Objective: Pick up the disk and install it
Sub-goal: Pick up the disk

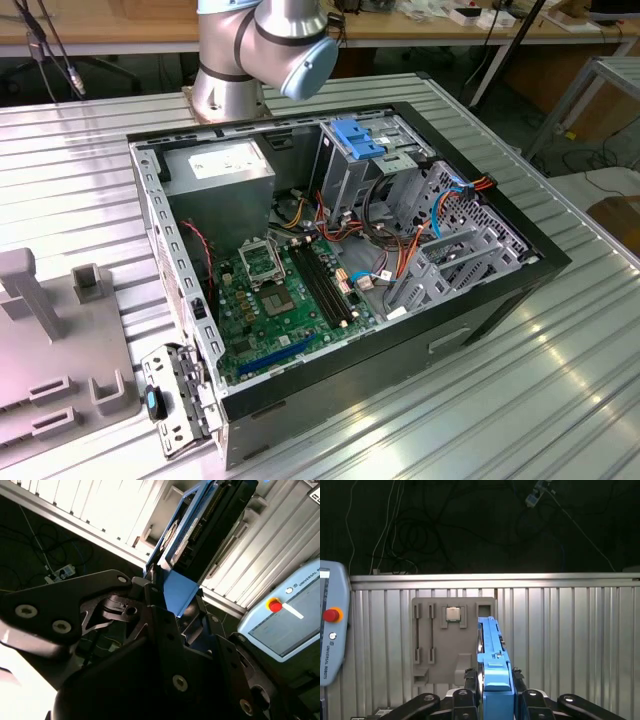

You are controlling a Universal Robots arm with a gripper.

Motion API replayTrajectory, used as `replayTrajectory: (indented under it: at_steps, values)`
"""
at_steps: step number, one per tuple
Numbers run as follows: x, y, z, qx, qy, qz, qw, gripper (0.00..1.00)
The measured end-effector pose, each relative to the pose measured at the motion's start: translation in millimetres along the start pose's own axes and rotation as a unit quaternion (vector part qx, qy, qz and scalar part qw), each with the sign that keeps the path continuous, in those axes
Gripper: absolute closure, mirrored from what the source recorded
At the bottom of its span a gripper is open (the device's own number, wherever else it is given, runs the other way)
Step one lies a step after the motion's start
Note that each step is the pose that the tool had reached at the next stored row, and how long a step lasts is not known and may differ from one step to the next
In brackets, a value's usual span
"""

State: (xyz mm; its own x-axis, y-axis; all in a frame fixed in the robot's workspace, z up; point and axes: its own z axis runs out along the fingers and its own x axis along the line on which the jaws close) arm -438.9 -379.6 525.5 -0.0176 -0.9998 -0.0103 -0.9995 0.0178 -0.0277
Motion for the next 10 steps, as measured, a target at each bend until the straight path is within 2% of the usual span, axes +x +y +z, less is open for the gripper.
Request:
replayTrajectory:
  at_steps: [2,6,8,10]
  values:
    - [-0.2,-5.8,0.2,0.0000,0.0000,0.000,1.0000,0.63]
    - [-0.6,-24.8,0.7,0.0000,0.0000,0.000,1.0000,0.63]
    - [-0.9,-39.9,1.2,0.0001,0.0000,0.000,1.0000,0.63]
    - [-1.3,-58.8,1.7,0.0000,0.0000,0.000,1.0000,0.63]
